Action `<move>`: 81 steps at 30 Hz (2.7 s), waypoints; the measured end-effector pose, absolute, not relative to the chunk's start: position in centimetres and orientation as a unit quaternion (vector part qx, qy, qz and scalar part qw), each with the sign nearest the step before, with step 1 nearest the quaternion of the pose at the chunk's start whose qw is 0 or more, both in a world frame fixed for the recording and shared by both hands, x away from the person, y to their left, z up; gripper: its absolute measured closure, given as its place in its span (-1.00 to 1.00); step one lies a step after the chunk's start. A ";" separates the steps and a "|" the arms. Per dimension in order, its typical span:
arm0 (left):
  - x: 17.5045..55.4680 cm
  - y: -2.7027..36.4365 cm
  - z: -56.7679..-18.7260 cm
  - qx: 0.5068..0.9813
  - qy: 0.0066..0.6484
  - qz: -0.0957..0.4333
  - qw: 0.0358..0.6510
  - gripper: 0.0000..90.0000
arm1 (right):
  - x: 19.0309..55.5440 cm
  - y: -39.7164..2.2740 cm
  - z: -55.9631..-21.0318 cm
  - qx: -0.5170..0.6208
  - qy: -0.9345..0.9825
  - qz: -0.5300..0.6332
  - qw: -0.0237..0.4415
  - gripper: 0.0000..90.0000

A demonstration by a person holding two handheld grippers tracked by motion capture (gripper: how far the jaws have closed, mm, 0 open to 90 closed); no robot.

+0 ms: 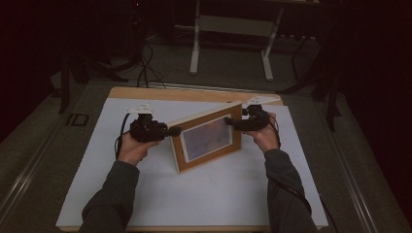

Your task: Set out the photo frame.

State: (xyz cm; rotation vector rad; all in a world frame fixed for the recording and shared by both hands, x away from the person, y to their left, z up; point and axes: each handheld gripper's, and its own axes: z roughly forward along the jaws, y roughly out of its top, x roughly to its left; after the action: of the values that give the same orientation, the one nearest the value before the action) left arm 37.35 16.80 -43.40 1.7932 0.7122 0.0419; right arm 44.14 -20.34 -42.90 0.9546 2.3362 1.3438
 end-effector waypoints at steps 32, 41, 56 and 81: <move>38.1 15.9 -43.5 0.758 0.307 0.050 0.574 0.59 | 43.8 -20.6 -43.5 0.342 0.805 0.470 0.119 -0.55; 38.2 15.7 -43.6 0.753 0.310 0.053 0.578 0.54 | 43.3 -21.2 -43.5 0.350 0.800 0.473 0.117 -0.46; 38.7 14.8 -43.7 0.752 0.320 0.063 0.573 0.41 | 42.2 -23.0 -43.7 0.373 0.787 0.482 0.097 -0.18; 39.8 14.3 -44.0 0.748 0.325 0.044 0.577 0.29 | 40.4 -24.3 -44.0 0.391 0.779 0.482 0.090 0.02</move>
State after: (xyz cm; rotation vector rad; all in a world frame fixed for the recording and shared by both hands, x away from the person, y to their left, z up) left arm 39.85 14.28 -43.95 1.7498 0.7603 0.1039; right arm 40.35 -24.29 -43.97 1.1635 2.3158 1.4347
